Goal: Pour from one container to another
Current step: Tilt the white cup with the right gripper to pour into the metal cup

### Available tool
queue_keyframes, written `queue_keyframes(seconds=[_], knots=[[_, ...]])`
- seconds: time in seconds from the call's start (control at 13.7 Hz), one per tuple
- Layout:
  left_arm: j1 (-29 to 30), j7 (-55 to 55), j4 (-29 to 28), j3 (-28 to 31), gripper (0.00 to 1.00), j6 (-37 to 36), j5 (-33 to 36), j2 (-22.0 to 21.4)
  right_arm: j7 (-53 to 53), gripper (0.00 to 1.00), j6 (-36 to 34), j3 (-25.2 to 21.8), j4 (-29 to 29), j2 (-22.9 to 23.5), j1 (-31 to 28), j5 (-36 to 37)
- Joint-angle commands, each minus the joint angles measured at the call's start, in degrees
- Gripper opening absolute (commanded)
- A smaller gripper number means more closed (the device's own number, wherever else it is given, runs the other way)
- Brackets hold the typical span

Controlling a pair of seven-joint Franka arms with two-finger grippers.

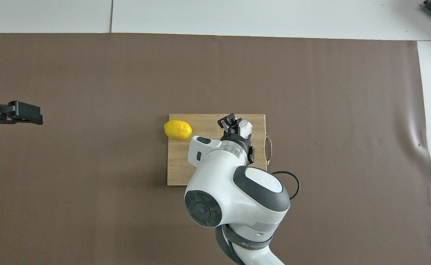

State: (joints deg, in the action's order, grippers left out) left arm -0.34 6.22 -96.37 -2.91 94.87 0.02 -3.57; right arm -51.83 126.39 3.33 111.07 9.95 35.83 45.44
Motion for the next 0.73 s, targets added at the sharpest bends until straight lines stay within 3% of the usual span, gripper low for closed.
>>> queue_keyframes(seconds=[0.0,0.65], knots=[[0.2,-0.2,-1.3,0.0,1.0,-0.3,0.8,-1.4,-0.2,0.34,1.1,0.7,0.7,-1.1,-0.8,-0.1],[0.2,-0.2,-1.3,0.0,1.0,-0.3,0.8,-1.4,-0.6,0.34,2.1,0.7,-0.7,-1.6,-3.2,-11.9]])
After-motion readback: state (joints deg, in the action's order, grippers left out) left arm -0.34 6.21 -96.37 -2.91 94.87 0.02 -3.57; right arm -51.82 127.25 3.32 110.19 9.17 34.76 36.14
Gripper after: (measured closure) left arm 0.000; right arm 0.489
